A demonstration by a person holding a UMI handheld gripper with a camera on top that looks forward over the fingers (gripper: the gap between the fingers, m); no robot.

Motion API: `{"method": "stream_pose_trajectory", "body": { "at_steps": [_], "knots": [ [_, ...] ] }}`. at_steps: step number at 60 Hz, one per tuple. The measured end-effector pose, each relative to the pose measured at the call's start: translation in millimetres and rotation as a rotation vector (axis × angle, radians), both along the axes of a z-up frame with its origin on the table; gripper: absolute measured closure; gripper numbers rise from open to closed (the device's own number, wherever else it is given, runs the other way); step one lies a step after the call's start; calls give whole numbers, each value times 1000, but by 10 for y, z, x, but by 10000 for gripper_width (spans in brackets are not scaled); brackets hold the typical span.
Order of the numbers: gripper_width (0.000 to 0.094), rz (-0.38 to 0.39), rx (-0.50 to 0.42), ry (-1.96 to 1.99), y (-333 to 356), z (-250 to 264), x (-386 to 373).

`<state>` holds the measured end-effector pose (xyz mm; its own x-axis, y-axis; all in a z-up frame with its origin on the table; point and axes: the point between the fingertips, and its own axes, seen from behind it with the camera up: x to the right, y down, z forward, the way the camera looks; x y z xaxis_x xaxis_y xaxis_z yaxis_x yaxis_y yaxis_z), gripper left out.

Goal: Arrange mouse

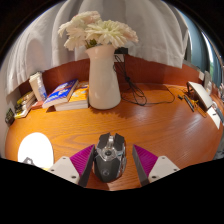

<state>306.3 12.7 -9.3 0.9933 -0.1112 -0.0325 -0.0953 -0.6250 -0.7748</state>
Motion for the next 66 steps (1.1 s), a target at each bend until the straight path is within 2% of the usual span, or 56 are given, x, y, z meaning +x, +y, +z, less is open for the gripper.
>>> {"method": "stream_pose_trajectory", "body": {
  "at_steps": [6, 14, 21, 27, 37, 43, 60, 66],
  "knots": [
    [364, -38, -24, 19, 49, -26, -9],
    [436, -65, -42, -9, 115, -12, 3],
    [527, -34, -60, -5, 173, -19, -35],
    [567, -1, -71, -4, 200, -11, -52],
    [568, 41, -88, 19, 212, 43, -108],
    [569, 80, -34, -6, 236, 473, -159],
    [568, 217, 242, -24, 405, 2373, -851],
    [569, 256, 310, -12, 389, 2819, -1211]
  ]
}}
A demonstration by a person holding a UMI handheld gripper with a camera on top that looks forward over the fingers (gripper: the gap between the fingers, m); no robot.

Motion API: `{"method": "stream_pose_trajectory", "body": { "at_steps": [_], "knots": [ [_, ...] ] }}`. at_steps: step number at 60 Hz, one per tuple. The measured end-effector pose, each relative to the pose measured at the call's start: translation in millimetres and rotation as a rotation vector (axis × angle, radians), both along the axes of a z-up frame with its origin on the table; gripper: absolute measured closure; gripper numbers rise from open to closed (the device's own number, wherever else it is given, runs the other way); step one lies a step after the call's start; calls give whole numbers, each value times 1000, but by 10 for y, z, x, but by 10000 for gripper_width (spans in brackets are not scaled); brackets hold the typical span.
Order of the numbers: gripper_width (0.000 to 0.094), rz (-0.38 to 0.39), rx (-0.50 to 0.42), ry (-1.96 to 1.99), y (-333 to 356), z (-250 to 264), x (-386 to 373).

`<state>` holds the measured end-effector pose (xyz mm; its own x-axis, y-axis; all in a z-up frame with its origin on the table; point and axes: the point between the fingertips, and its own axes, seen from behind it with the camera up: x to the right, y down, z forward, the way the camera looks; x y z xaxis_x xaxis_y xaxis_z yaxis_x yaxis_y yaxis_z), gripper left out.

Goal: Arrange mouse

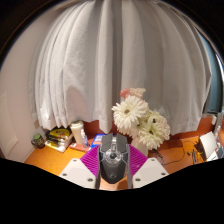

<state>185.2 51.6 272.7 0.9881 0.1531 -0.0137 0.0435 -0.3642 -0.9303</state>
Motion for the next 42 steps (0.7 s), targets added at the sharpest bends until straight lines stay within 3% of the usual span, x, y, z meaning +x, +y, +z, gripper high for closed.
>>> {"method": "stream_pose_trajectory", "body": {
  "at_steps": [7, 11, 17, 31, 42],
  "knots": [
    [568, 54, 17, 5, -60, 116, -477],
    [568, 80, -23, 6, -111, -65, -763],
    [570, 105, -112, 1, -226, -615, -1137],
    [569, 66, -374, -44, -553, -2270, -1538],
    [565, 16, -449, -74, -722, -2832, -1580]
  ]
}}
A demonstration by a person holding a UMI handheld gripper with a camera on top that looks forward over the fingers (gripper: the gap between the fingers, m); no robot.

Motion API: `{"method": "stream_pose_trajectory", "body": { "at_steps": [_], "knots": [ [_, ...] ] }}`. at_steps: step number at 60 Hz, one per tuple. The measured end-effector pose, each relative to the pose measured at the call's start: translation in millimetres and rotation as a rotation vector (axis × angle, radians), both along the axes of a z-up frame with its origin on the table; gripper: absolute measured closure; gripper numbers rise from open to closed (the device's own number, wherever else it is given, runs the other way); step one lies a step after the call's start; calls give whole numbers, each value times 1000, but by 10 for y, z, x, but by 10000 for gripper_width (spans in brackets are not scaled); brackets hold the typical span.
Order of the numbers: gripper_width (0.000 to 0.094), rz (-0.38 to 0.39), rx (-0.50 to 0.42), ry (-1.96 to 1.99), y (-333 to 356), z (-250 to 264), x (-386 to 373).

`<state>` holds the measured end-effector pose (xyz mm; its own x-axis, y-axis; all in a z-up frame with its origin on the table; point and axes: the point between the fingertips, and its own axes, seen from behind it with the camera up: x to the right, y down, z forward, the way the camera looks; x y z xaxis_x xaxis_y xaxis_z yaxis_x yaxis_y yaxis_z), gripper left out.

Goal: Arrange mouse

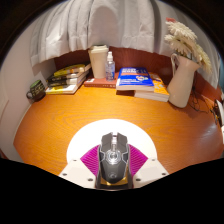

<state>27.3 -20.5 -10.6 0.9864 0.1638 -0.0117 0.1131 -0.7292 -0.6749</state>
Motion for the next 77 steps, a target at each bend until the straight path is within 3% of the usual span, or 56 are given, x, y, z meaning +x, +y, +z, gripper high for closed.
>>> {"method": "stream_pose_trajectory", "body": {
  "at_steps": [5, 13, 15, 19, 21, 45, 77],
  "knots": [
    [535, -29, 14, 9, -1, -4, 13],
    [413, -49, 4, 5, 3, -28, 4],
    [340, -63, -9, 6, -19, -3, 27],
    [102, -96, 8, -10, -18, 159, 89],
    [69, -106, 26, -13, -18, 283, 102],
    [81, -122, 210, 86, -744, 2015, 69],
    [85, -147, 271, 105, -1556, 2380, 567]
  ]
}}
